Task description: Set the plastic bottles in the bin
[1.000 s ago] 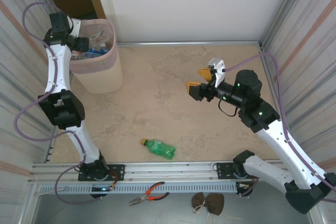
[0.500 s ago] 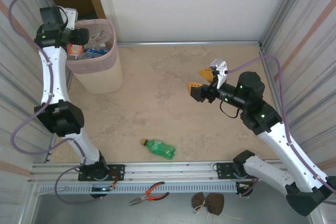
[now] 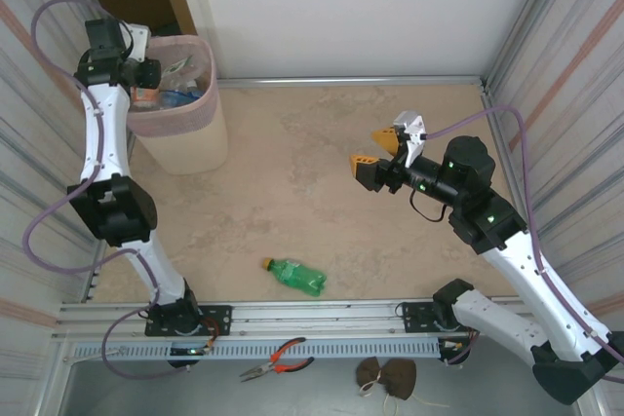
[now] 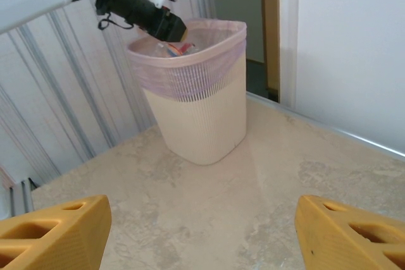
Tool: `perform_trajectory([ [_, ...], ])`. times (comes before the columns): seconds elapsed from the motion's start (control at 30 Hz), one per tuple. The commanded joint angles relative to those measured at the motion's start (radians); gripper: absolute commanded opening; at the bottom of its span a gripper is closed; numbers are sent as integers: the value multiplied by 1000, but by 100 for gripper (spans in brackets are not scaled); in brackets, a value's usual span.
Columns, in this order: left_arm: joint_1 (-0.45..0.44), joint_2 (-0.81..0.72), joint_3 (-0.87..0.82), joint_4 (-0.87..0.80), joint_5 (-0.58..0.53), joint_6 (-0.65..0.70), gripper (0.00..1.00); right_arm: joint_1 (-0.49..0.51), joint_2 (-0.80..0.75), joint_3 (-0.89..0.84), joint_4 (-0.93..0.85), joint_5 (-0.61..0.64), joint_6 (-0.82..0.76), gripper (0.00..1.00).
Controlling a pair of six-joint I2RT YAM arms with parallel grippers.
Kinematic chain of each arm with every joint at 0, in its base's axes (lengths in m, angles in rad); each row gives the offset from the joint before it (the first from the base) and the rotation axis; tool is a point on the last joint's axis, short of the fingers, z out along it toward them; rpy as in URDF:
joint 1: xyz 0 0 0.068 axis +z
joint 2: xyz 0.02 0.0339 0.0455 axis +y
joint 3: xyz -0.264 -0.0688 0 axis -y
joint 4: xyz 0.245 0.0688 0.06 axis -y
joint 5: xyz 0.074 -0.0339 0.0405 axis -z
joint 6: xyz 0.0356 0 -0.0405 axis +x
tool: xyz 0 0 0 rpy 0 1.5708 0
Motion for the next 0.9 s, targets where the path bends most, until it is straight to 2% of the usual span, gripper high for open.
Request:
perform_trajectory([
  [0.0,8,16,-27,-37,-44,2,43,-8,-21,-5,0,16,26,76],
  [0.13,11,0,-11,-50,-61,-14,43,-8,-24,4,-10,17,25,75],
  [0.43,0,-111,52,-76,126,-69,50,-1,-32,12,-14,23,31,75],
  [0.67,-54,-222,25,-137,230,-101,52,5,-35,17,-19,30,30,75],
  [0.87,-168,-334,-73,-178,254,-103,52,6,-35,19,-26,28,23,75],
])
